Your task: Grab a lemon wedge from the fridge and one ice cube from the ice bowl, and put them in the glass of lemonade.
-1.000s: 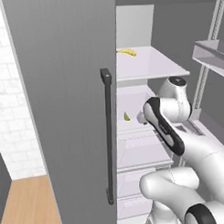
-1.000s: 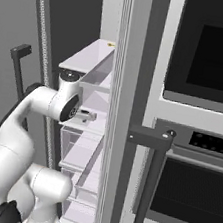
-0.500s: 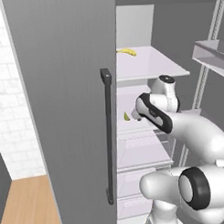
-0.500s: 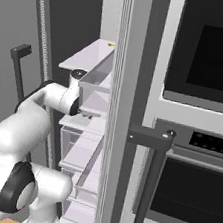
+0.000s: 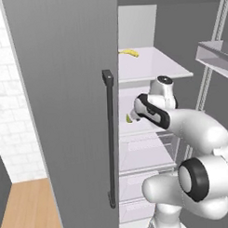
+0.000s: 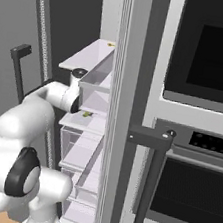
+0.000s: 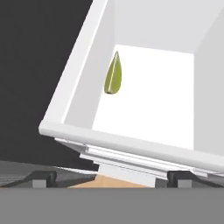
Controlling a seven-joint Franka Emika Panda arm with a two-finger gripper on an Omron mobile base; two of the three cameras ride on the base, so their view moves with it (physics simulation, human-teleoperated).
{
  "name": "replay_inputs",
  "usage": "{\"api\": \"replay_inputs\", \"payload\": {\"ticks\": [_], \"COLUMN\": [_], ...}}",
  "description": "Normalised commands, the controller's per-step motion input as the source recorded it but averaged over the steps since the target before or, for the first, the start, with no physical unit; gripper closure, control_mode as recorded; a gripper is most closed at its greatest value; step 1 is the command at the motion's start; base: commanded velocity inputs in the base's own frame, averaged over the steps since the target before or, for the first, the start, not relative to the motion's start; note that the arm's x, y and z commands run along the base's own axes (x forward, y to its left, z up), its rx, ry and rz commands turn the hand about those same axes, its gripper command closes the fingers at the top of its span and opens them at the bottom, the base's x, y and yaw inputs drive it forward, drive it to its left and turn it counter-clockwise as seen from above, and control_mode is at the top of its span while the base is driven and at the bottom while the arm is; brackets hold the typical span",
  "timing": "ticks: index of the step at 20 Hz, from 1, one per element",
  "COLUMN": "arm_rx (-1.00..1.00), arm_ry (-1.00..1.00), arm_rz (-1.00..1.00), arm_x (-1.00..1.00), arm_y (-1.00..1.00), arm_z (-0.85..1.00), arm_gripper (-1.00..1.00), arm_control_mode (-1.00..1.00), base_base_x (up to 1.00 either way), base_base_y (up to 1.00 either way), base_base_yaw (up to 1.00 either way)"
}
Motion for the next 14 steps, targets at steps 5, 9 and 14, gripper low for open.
{"api": "replay_inputs", "payload": {"ticks": [5, 9, 14], "arm_rx": [0.00, 0.00, 0.00], "arm_ry": [0.00, 0.00, 0.00], "arm_rz": [0.00, 0.00, 0.00], "arm_x": [0.16, 0.24, 0.29], "arm_y": [0.21, 0.20, 0.01], "arm_z": [-0.36, -0.42, -0.10], "arm_gripper": [-1.00, -1.00, -1.00], "arm_control_mode": [-1.00, -1.00, -1.00], "base_base_x": [0.00, 0.00, 0.00], "base_base_y": [0.00, 0.00, 0.00], "base_base_yaw": [0.00, 0.00, 0.00]}}
